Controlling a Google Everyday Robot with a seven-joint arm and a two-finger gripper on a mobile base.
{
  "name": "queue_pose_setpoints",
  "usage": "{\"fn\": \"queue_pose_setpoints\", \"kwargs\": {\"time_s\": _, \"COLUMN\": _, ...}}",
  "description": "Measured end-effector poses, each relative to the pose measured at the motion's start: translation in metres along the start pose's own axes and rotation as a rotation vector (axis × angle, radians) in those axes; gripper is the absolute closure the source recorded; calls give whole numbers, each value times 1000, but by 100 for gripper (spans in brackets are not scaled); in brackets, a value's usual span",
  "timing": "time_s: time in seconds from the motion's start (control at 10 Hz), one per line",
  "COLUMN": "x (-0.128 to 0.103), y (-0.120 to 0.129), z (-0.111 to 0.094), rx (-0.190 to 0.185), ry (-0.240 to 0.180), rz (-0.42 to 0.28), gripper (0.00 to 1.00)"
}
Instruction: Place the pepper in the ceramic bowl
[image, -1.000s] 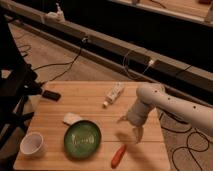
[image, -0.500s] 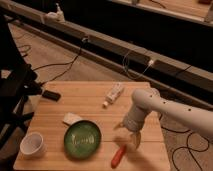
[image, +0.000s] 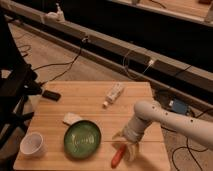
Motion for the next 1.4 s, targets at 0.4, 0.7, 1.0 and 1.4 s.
{"fn": "queue_pose_setpoints", "kwargs": {"time_s": 0.4, "x": 9, "y": 6, "z": 25, "rx": 16, "ry": -23, "rz": 31, "gripper": 45}}
{"fn": "queue_pose_setpoints", "kwargs": {"time_s": 0.7, "x": 14, "y": 7, "z": 25, "rx": 39, "ry": -10, "rz": 37, "gripper": 76}}
{"fn": "queue_pose_setpoints", "kwargs": {"time_s": 1.0, "x": 21, "y": 8, "z": 13, "rx": 72, "ry": 19, "rz": 51, "gripper": 99}}
{"fn": "queue_pose_setpoints", "kwargs": {"time_s": 1.4, "x": 32, "y": -5, "z": -29, "rx": 145, "ry": 62, "rz": 118, "gripper": 100}}
